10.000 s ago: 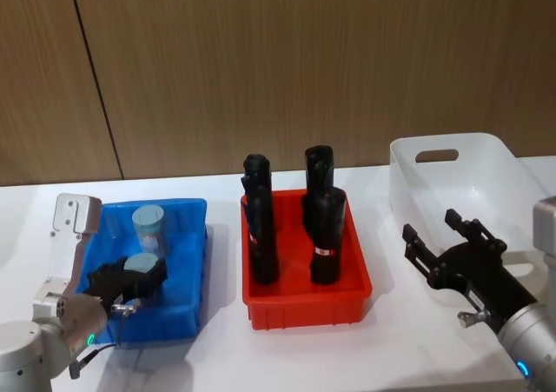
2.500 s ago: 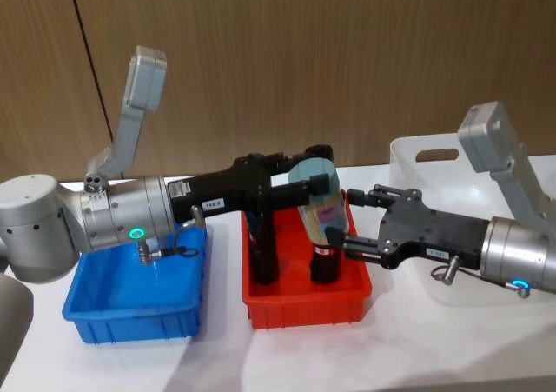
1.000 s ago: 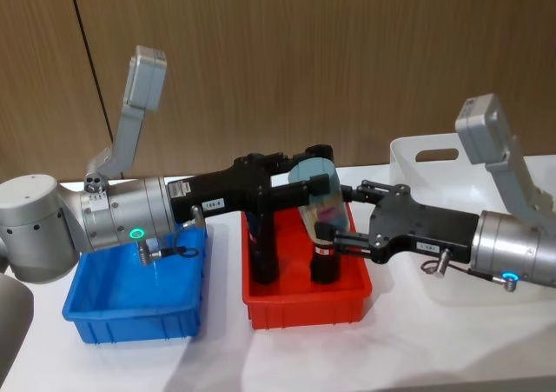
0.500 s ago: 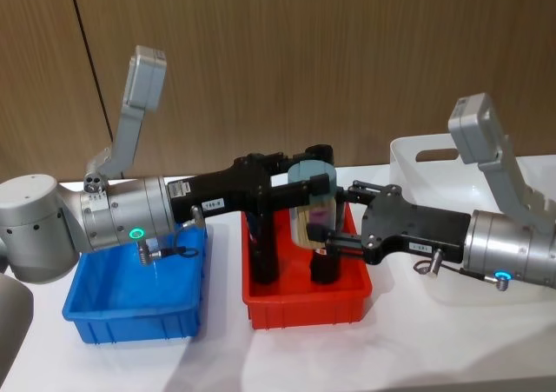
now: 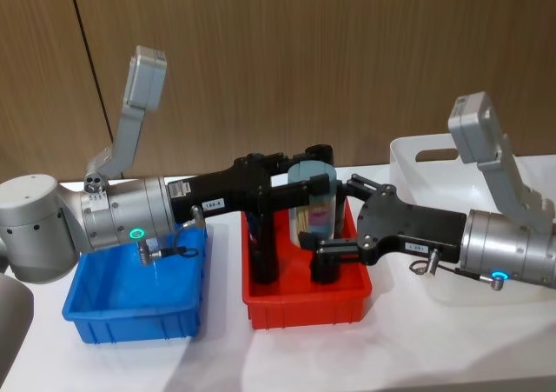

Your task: Pick the cotton swabs from the blue box and place them into the white box.

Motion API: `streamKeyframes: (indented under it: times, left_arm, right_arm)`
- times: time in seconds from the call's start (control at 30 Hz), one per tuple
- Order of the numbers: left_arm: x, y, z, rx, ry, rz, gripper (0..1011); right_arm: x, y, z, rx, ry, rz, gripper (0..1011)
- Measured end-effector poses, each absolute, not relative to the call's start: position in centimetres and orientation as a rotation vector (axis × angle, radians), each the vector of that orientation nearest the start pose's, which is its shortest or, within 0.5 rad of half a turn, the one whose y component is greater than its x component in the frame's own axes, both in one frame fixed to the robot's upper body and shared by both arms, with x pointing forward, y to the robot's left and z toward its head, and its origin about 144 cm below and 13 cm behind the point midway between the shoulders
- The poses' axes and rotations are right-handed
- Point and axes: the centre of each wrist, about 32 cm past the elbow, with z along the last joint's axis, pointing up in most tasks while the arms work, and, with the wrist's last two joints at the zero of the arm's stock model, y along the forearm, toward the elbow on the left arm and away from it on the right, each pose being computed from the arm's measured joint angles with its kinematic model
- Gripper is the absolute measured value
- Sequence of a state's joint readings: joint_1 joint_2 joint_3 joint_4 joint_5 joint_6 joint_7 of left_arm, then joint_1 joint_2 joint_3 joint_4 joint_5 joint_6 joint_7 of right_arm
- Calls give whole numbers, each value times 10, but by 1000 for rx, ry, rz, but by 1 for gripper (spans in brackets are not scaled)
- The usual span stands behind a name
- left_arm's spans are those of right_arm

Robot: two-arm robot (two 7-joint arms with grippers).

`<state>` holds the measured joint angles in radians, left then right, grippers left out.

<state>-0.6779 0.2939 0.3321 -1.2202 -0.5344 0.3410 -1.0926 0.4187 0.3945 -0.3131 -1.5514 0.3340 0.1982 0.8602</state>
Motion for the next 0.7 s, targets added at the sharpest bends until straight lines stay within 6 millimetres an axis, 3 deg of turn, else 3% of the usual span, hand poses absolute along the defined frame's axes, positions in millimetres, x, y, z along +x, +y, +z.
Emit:
streamKeyframes:
  times: [0.7]
  left_arm:
    - [620,250,1293,-49,131,251,668]
  right_arm:
    - [547,-252,1274,-90,-135,-445,1002]
